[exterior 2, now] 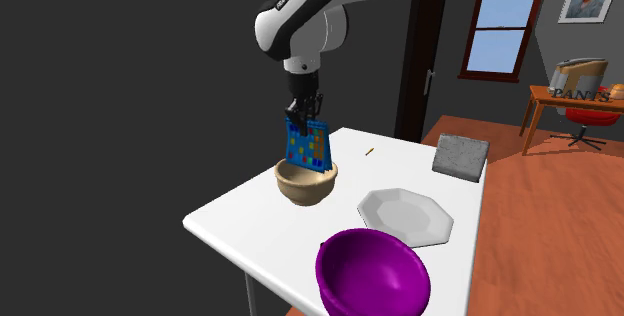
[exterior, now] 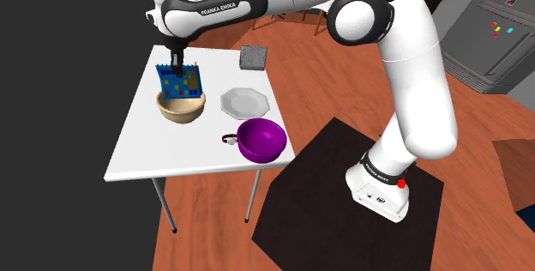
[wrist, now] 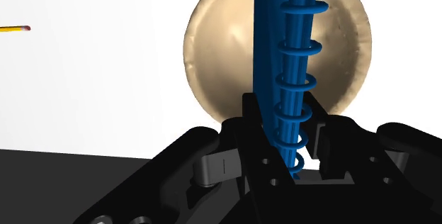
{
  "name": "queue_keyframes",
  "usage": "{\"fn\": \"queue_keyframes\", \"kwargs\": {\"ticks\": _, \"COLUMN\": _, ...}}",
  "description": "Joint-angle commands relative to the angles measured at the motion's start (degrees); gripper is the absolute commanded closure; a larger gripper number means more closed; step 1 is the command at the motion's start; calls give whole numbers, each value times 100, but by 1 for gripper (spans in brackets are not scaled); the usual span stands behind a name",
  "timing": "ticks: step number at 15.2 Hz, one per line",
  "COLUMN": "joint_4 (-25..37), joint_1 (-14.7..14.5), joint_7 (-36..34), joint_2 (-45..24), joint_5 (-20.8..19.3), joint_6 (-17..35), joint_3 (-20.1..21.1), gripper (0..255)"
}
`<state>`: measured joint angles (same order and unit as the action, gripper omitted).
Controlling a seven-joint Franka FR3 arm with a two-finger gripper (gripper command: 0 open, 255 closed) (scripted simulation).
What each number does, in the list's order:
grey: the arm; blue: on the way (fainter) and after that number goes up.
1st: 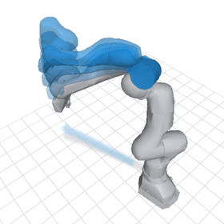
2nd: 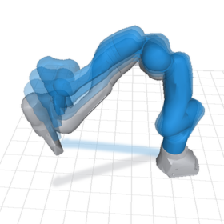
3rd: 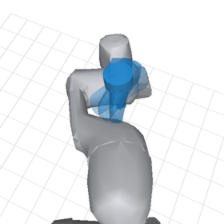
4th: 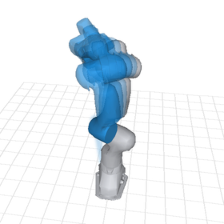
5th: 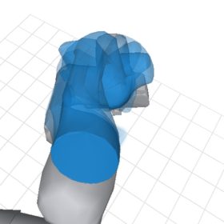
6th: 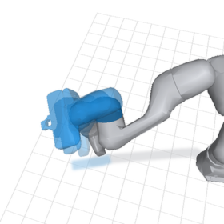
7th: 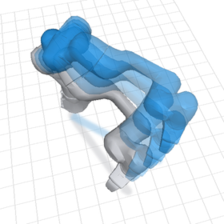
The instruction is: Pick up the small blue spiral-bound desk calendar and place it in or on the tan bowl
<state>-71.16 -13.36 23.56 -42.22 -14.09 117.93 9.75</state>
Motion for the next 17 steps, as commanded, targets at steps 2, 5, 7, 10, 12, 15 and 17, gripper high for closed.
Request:
{"fn": "queue_keyframes", "kwargs": {"ticks": 2, "joint_4": -55, "joint_1": 4, "joint_7": -11, "joint_2": -28, "joint_5": -10, "joint_6": 89, "joint_3": -6, "gripper": 255}}
{"fn": "queue_keyframes", "kwargs": {"ticks": 5, "joint_4": -55, "joint_1": 3, "joint_7": -11, "joint_2": -28, "joint_5": -10, "joint_6": 89, "joint_3": -6, "gripper": 255}}
{"fn": "queue_keyframes", "kwargs": {"ticks": 7, "joint_4": -55, "joint_1": 3, "joint_7": -11, "joint_2": -28, "joint_5": -10, "joint_6": 89, "joint_3": -6, "gripper": 255}}
{"fn": "queue_keyframes", "kwargs": {"ticks": 10, "joint_4": -54, "joint_1": 3, "joint_7": -11, "joint_2": -28, "joint_5": -10, "joint_6": 89, "joint_3": -6, "gripper": 0}}
{"fn": "queue_keyframes", "kwargs": {"ticks": 12, "joint_4": -54, "joint_1": 3, "joint_7": -11, "joint_2": -28, "joint_5": -10, "joint_6": 89, "joint_3": -6, "gripper": 0}}
{"fn": "queue_keyframes", "kwargs": {"ticks": 15, "joint_4": -23, "joint_1": -1, "joint_7": -1, "joint_2": 67, "joint_5": 7, "joint_6": -37, "joint_3": 8, "gripper": 0}}
{"fn": "queue_keyframes", "kwargs": {"ticks": 17, "joint_4": 75, "joint_1": -14, "joint_7": 20, "joint_2": 237, "joint_5": 40, "joint_6": -304, "joint_3": 34, "gripper": 0}}
